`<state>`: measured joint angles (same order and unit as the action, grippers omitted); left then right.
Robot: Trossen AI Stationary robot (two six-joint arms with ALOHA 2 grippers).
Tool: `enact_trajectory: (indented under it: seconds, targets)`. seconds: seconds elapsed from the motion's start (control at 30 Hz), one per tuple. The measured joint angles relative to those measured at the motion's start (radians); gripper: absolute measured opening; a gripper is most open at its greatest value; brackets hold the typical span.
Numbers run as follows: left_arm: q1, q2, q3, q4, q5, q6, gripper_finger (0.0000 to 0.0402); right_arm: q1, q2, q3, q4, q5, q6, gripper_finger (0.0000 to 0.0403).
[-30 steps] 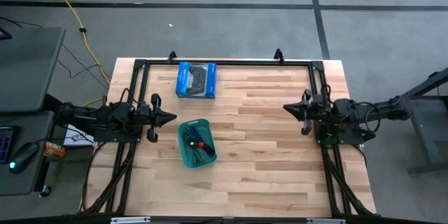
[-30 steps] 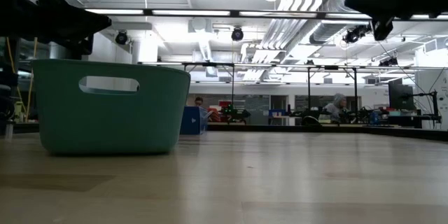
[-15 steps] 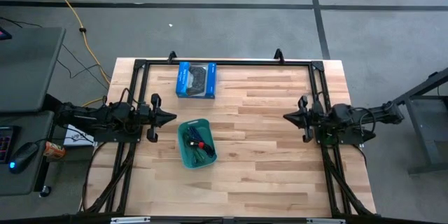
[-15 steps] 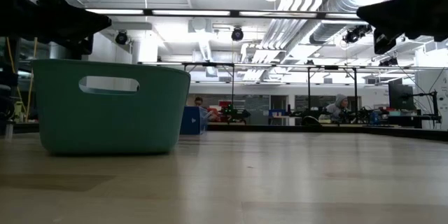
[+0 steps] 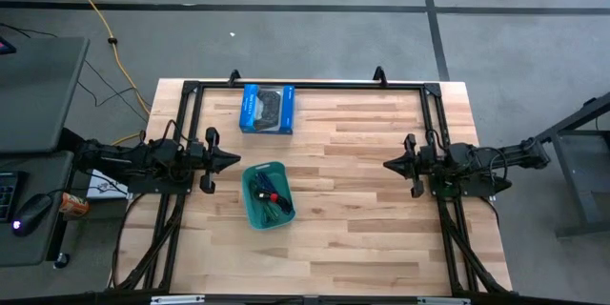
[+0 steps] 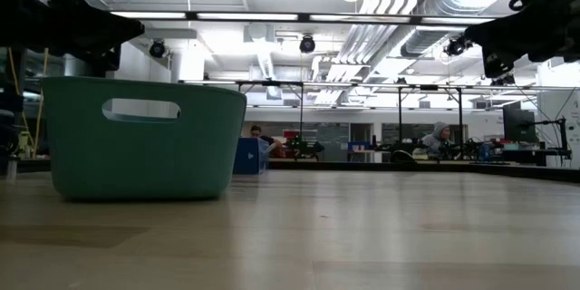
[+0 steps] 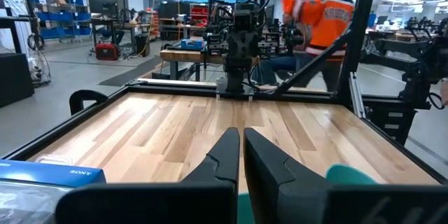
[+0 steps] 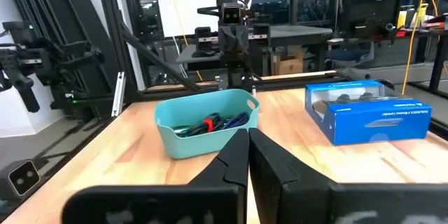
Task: Pick and place USB-C Cables
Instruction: Return to Home Position
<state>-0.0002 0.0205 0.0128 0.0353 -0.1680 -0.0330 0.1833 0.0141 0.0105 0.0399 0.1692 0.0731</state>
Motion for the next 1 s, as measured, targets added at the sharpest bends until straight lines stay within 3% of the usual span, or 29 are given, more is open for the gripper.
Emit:
enact_trajectory:
  seconds: [0.5, 0.7, 1.0]
  targets:
    - [0.000, 0.000, 0.000, 0.000, 0.000, 0.000, 0.0003, 0.000, 0.000, 0.000, -0.001, 0.005, 0.032, 0.0000]
    - [0.000, 0.000, 0.000, 0.000, 0.000, 0.000, 0.0003, 0.000, 0.000, 0.000, 0.008, 0.081, 0.032, 0.0000]
    - [0.000, 0.000, 0.000, 0.000, 0.001, 0.000, 0.0003, 0.000, 0.000, 0.000, 0.008, 0.082, 0.032, 0.0000]
